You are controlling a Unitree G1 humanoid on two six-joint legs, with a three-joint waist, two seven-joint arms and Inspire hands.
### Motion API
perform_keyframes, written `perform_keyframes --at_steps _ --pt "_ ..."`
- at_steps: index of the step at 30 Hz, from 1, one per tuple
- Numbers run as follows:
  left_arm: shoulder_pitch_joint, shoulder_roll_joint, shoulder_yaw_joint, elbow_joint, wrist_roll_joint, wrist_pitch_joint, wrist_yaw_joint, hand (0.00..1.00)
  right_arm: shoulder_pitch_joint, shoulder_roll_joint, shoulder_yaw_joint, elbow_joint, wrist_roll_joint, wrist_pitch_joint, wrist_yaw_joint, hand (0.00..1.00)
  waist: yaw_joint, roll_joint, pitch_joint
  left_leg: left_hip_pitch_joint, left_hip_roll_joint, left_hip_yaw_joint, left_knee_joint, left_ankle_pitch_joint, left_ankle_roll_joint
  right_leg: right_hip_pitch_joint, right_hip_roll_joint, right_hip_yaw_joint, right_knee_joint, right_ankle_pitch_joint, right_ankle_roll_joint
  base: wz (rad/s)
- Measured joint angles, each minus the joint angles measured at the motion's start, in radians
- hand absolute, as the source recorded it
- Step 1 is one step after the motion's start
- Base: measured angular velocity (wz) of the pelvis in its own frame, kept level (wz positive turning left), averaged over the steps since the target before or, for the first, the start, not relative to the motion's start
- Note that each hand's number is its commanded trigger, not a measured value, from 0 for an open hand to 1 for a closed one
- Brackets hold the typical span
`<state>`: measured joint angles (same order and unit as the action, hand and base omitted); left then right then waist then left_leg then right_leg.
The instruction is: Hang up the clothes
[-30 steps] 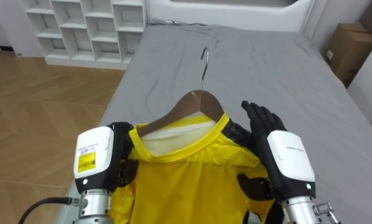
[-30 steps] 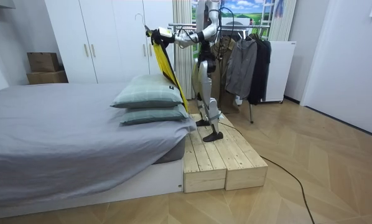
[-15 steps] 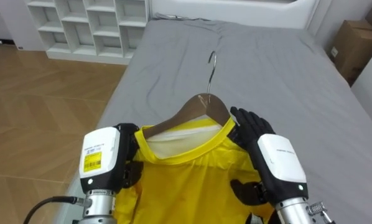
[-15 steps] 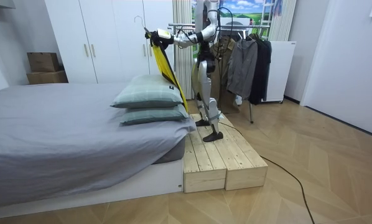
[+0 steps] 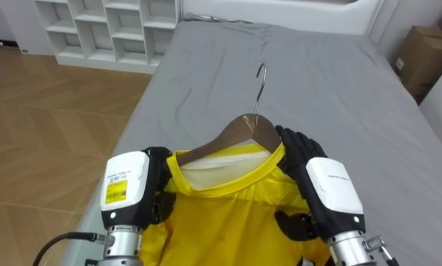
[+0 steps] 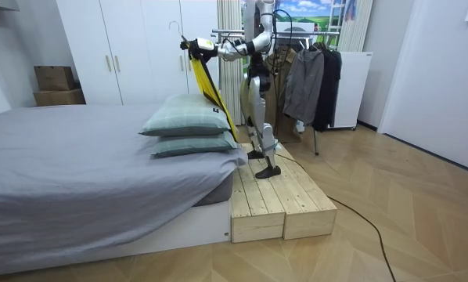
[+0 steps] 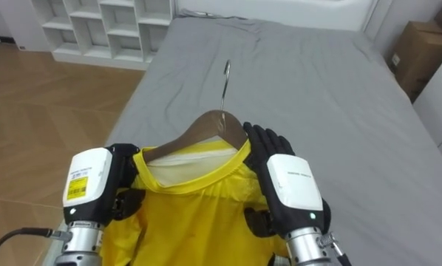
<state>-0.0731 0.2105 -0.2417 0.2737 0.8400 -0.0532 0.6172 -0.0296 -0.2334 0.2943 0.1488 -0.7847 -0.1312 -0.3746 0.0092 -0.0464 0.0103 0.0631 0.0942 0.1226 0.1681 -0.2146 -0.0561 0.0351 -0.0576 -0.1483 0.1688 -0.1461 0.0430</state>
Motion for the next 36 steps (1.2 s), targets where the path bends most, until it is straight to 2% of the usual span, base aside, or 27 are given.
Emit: perform_keyframes --at_steps 7,17,24,27,33,36 --pt "0.0 0.001 0.0 -0.02 0.014 0.0 0.003 1.0 -0.034 0.0 -0.004 0.04 0.001 -0.009 -0.024 0.0 -0.003 0.001 0.0002 -0.001 0.0 -0.018 0.0 0.0 0.0 0.006 -0.001 -0.018 0.0 0.0 0.0 0.07" --pt "0.0 0.008 0.001 -0.062 0.024 0.001 0.004 1.0 -0.036 -0.001 -0.005 0.044 -0.002 -0.01 -0.059 0.0 -0.007 0.007 0.0002 -0.01 -0.001 -0.034 0.0 0.0 0.0 0.009 -0.002 -0.035 -0.002 0.0 0.0 0.05" --pt "0.001 0.036 -0.016 -0.082 0.053 0.013 0.001 1.0 -0.038 -0.003 -0.005 0.113 0.007 -0.01 -0.097 0.0 -0.001 0.023 -0.0034 -0.008 -0.003 -0.051 0.0 0.0 0.0 0.017 -0.005 -0.048 -0.002 0.0 0.0 0.05" --pt "0.004 0.041 -0.017 -0.118 0.089 0.028 -0.016 1.0 -0.047 -0.003 -0.005 0.155 0.013 -0.004 -0.121 0.0 0.001 0.024 -0.0039 -0.006 -0.003 -0.055 0.0 0.0 0.0 0.017 -0.005 -0.046 0.0 0.0 0.0 0.0" --pt "0.004 0.045 -0.025 -0.138 0.097 0.029 -0.022 1.0 -0.08 -0.004 -0.006 0.232 0.034 0.003 -0.156 0.0 -0.001 0.026 -0.0058 0.001 -0.003 -0.078 -0.002 0.0 0.0 0.02 -0.004 -0.046 0.002 0.0 0.0 -0.03" --pt "0.004 0.043 -0.036 -0.141 0.097 0.036 -0.023 1.0 -0.08 -0.004 -0.006 0.235 0.037 0.022 -0.162 0.0 0.0 0.025 -0.0062 0.001 -0.003 -0.083 -0.003 0.0 0.0 0.019 -0.004 -0.046 0.004 0.0 0.0 0.0"
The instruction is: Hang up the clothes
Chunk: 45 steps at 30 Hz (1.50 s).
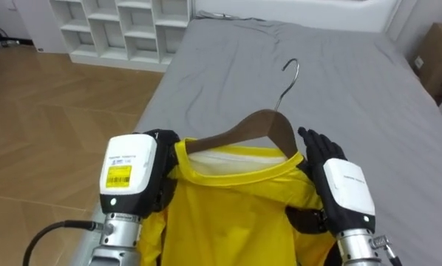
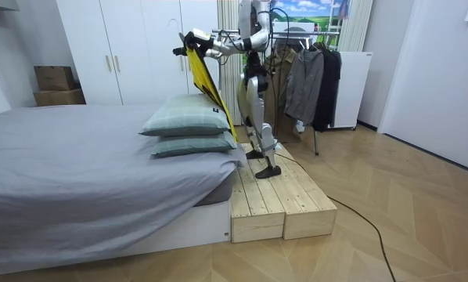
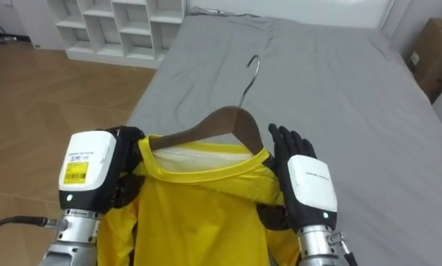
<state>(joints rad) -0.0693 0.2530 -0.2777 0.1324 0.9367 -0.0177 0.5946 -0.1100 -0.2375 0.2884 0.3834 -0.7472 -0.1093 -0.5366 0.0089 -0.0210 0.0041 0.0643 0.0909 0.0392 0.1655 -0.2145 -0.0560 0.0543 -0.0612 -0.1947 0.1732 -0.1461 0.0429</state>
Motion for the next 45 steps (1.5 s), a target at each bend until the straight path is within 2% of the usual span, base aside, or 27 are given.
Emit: perform_keyframes --at_steps 2,3,4,5,6,7,8,9,10,11,12,14,18,22,29,32,34,36,40,41,42,43,44,45 --pt "0.0 0.0 -0.002 -0.005 0.0 0.003 -0.003 1.0 0.0 0.0 0.0 0.004 0.001 0.001 -0.008 0.0 0.0 0.0 0.0 0.004 0.002 -0.025 0.0 0.0 0.0 -0.009 0.001 -0.001 0.021 -0.001 0.0 -0.05" --pt "0.0 0.001 -0.002 -0.008 0.0 0.004 -0.01 1.0 -0.002 0.0 0.0 0.013 0.002 0.001 -0.009 0.0 0.004 0.001 0.0005 0.013 0.007 -0.069 -0.003 0.004 0.005 -0.039 0.003 -0.001 0.082 -0.009 -0.006 -0.33" --pt "0.001 0.007 -0.001 -0.01 -0.002 0.006 -0.014 1.0 -0.009 0.006 0.0 0.031 0.006 -0.001 -0.009 0.07 0.01 0.008 0.0015 0.03 0.037 -0.145 -0.007 0.006 0.008 -0.103 0.031 0.025 0.154 -0.046 -0.034 -0.52" --pt "0.002 0.014 0.003 -0.014 -0.003 0.006 -0.015 1.0 -0.018 0.014 0.004 0.038 0.007 -0.003 -0.009 0.23 0.014 0.009 0.001 0.028 0.052 -0.168 -0.005 0.005 0.007 -0.131 0.072 0.07 0.11 -0.048 -0.065 -0.72" --pt "-0.004 0.028 0.029 -0.022 -0.003 0.005 -0.015 1.0 -0.039 0.027 0.018 0.037 0.008 -0.003 -0.016 0.4 0.005 -0.007 -0.0033 0.003 0.065 -0.17 0.01 -0.001 -0.001 -0.168 0.118 0.096 -0.049 0.047 -0.104 -0.35" --pt "-0.017 0.028 0.033 -0.008 -0.006 0.001 -0.019 1.0 -0.048 0.012 0.035 0.047 0.014 0.001 -0.037 0.42 -0.02 -0.01 0.0013 0.003 0.063 -0.146 0.018 -0.028 -0.026 -0.178 0.11 0.041 -0.048 0.156 -0.109 -0.03" --pt "-0.017 0.013 0.021 -0.003 -0.005 0.001 -0.021 1.0 -0.047 0.001 0.035 0.064 0.027 0.002 -0.046 0.52 -0.034 0.0 -0.0005 0.015 0.07 -0.123 0.012 -0.035 -0.027 -0.167 0.115 0.027 -0.041 0.154 -0.109 0.32" --pt "-0.017 0.0 0.001 -0.005 -0.006 0.0 -0.021 1.0 -0.046 -0.006 0.023 0.093 0.047 0.011 -0.05 0.67 -0.037 -0.001 0.0014 0.036 0.071 -0.063 -0.008 -0.018 -0.024 -0.154 0.114 0.022 -0.032 0.151 -0.108 0.27" --pt "-0.017 -0.002 -0.002 -0.014 -0.012 -0.01 -0.021 1.0 -0.046 -0.008 0.002 0.102 0.051 0.021 -0.046 0.76 -0.039 -0.003 0.0026 0.038 0.072 -0.03 -0.012 -0.01 -0.022 -0.151 0.114 0.022 -0.03 0.15 -0.106 0.19" --pt "-0.017 -0.002 -0.002 -0.019 -0.019 -0.014 -0.02 1.0 -0.047 -0.008 -0.005 0.104 0.052 0.023 -0.045 0.85 -0.039 -0.004 0.0026 0.037 0.072 -0.02 -0.016 -0.01 -0.022 -0.151 0.115 0.019 -0.03 0.148 -0.104 0.23" --pt "-0.017 -0.004 -0.003 -0.027 -0.034 -0.015 -0.016 1.0 -0.047 -0.009 -0.008 0.109 0.055 0.024 -0.039 1.0 -0.038 -0.004 0.0026 0.037 0.071 -0.018 -0.018 -0.01 -0.022 -0.152 0.113 0.013 -0.03 0.146 -0.101 0.2" --pt "-0.017 -0.008 -0.003 -0.035 -0.045 -0.015 -0.016 1.0 -0.047 -0.006 -0.008 0.112 0.078 0.024 -0.027 1.0 -0.029 -0.008 0.0036 0.04 0.064 -0.009 -0.022 -0.01 -0.022 -0.152 0.113 0.012 -0.029 0.143 -0.098 0.12" --pt "-0.017 -0.005 -0.003 -0.048 -0.064 -0.014 -0.016 1.0 -0.047 -0.005 -0.01 0.116 0.11 0.033 -0.012 1.0 -0.018 -0.015 0.0073 0.033 0.033 -0.009 -0.025 -0.009 -0.021 -0.149 0.08 0.006 -0.019 0.125 -0.075 0.23" --pt "-0.017 -0.002 -0.002 -0.056 -0.082 -0.013 -0.014 1.0 -0.047 -0.004 -0.016 0.115 0.126 0.038 -0.003 1.0 0.001 -0.018 0.0061 0.035 0.015 -0.01 -0.023 -0.008 -0.001 -0.14 0.061 0.001 -0.019 0.127 -0.056 0.1" --pt "-0.013 -0.001 -0.011 -0.056 -0.082 -0.008 -0.009 1.0 -0.047 -0.004 -0.023 0.115 0.154 0.045 0.028 1.0 0.006 -0.011 0.0028 0.034 0.017 -0.009 -0.014 -0.008 -0.001 -0.133 0.062 0.0 -0.018 0.135 -0.064 0.01" --pt "-0.012 -0.006 -0.009 -0.056 -0.102 0.014 -0.01 1.0 -0.045 -0.007 -0.028 0.115 0.159 0.02 0.037 1.0 -0.005 0.001 -0.0004 0.036 0.017 -0.002 -0.01 -0.008 -0.001 -0.132 0.062 0.001 -0.018 0.134 -0.064 -0.01" --pt "-0.011 -0.005 -0.012 -0.056 -0.123 0.019 -0.011 1.0 -0.032 -0.006 -0.028 0.117 0.172 0.002 0.038 1.0 -0.008 0.004 0.0004 0.044 0.017 0.022 -0.006 -0.008 -0.001 -0.124 0.061 0.003 -0.018 0.133 -0.063 -0.02" --pt "-0.011 -0.005 -0.014 -0.056 -0.12 0.019 -0.015 1.0 -0.028 -0.006 -0.026 0.122 0.182 -0.002 0.04 1.0 -0.006 0.005 0.0005 0.05 0.018 0.042 -0.006 -0.008 -0.001 -0.12 0.061 0.008 -0.018 0.131 -0.061 -0.06" --pt "-0.011 -0.004 -0.014 -0.056 -0.12 0.019 -0.019 1.0 -0.026 -0.006 -0.026 0.132 0.19 -0.009 0.042 1.0 -0.006 0.004 0.0007 0.053 0.018 0.054 -0.006 -0.008 -0.001 -0.12 0.062 0.019 -0.018 0.13 -0.06 -0.03" --pt "-0.011 -0.005 -0.014 -0.056 -0.12 0.019 -0.02 0.92 -0.026 -0.006 -0.026 0.137 0.193 -0.011 0.044 1.0 -0.006 0.004 0.0007 0.053 0.018 0.054 -0.006 -0.008 -0.001 -0.12 0.062 0.019 -0.018 0.129 -0.06 0.0" --pt "-0.011 -0.005 -0.015 -0.056 -0.121 0.019 -0.021 0.54 -0.026 -0.005 -0.026 0.142 0.196 -0.015 0.046 1.0 -0.007 0.004 0.0009 0.053 0.018 0.055 -0.006 -0.008 -0.001 -0.12 0.062 0.019 -0.018 0.128 -0.059 0.0" --pt "-0.011 -0.005 -0.016 -0.056 -0.121 0.019 -0.022 0.06 -0.024 -0.004 -0.026 0.146 0.197 -0.021 0.046 1.0 -0.007 0.004 0.0011 0.053 0.018 0.055 -0.006 -0.008 -0.001 -0.12 0.062 0.019 -0.017 0.126 -0.059 0.0" --pt "-0.011 -0.005 -0.016 -0.056 -0.121 0.019 -0.023 0.0 -0.024 -0.004 -0.027 0.147 0.198 -0.022 0.046 1.0 -0.008 0.003 0.0012 0.053 0.018 0.055 -0.006 -0.008 -0.001 -0.12 0.062 0.019 -0.017 0.126 -0.059 0.0" --pt "-0.011 -0.005 -0.017 -0.056 -0.121 0.019 -0.024 0.0 -0.023 -0.003 -0.027 0.147 0.197 -0.022 0.047 1.0 -0.008 0.003 0.0014 0.053 0.018 0.055 -0.006 -0.008 -0.001 -0.12 0.062 0.018 -0.017 0.125 -0.058 0.0"
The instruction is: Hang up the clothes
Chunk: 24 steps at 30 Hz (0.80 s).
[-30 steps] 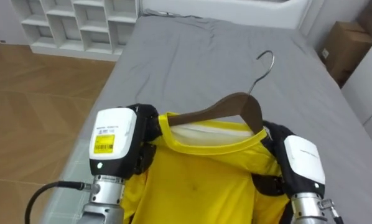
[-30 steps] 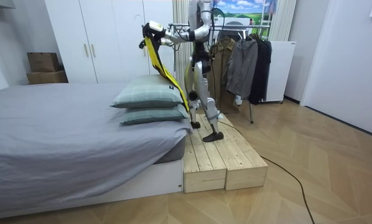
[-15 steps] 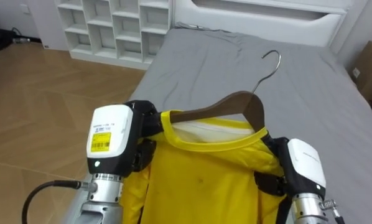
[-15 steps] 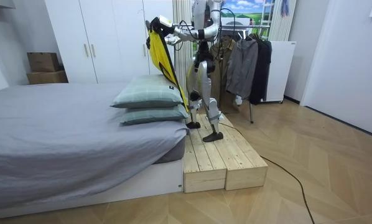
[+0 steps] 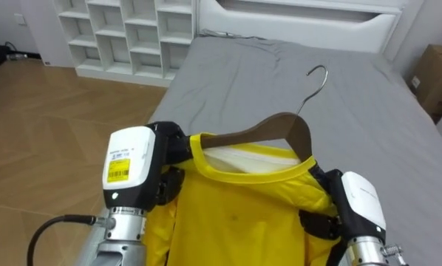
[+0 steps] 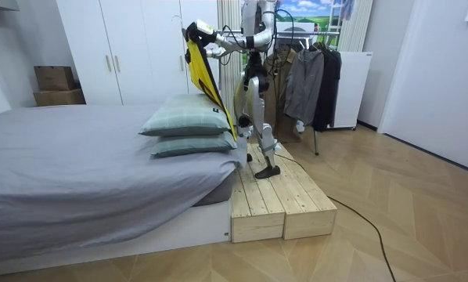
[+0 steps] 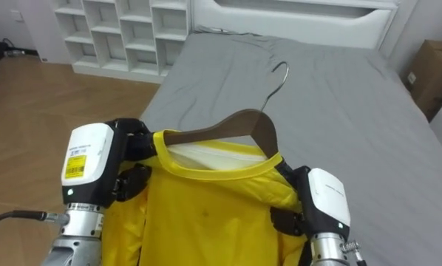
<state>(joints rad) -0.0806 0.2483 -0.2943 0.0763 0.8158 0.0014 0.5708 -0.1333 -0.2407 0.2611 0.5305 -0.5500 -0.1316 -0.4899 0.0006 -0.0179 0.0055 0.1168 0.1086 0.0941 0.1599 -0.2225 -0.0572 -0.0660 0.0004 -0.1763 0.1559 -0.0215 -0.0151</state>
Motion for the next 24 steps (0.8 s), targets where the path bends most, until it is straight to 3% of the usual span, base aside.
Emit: perform_keyframes --at_steps 24 --pt "0.013 0.0 0.005 0.002 -0.036 0.0 -0.035 0.0 0.009 0.01 -0.013 0.001 -0.013 0.017 0.047 1.0 -0.024 -0.001 0.0029 0.002 0.0 0.001 -0.011 0.0 0.0 -0.001 0.0 -0.001 -0.002 -0.006 0.002 0.0"
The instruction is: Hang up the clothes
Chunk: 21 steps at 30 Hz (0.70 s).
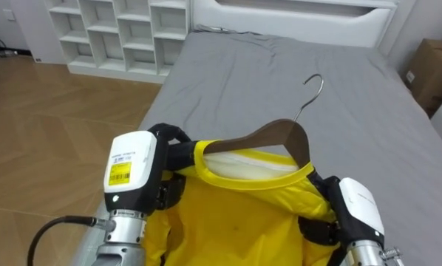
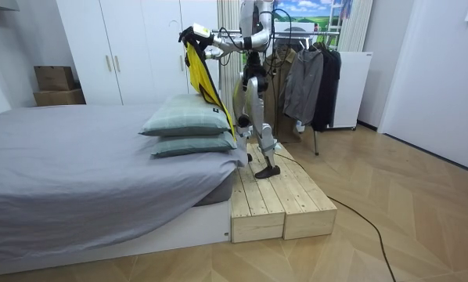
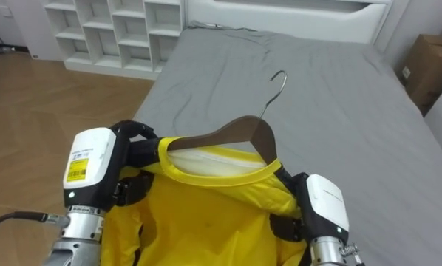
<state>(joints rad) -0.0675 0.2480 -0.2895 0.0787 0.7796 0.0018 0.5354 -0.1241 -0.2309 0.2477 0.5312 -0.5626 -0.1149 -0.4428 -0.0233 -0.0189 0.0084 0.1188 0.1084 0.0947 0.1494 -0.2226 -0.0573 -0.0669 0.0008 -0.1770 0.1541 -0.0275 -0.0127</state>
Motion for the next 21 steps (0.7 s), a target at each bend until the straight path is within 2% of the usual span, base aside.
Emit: perform_keyframes --at_steps 12,21 --pt "0.017 0.003 -0.001 0.001 -0.073 0.001 0.0 0.0 0.0 0.0 0.003 0.0 -0.004 0.007 0.019 1.0 -0.003 0.001 0.0027 -0.002 -0.001 0.0 -0.003 0.0 0.0 -0.003 -0.001 -0.001 0.0 -0.002 0.002 0.0" --pt "0.03 0.008 -0.012 0.024 -0.12 0.037 -0.03 0.0 0.024 0.002 0.007 -0.002 -0.008 0.016 0.05 1.0 -0.007 0.003 0.002 0.001 -0.001 0.01 -0.005 0.0 0.0 0.0 -0.001 0.0 0.0 -0.002 0.002 0.0"
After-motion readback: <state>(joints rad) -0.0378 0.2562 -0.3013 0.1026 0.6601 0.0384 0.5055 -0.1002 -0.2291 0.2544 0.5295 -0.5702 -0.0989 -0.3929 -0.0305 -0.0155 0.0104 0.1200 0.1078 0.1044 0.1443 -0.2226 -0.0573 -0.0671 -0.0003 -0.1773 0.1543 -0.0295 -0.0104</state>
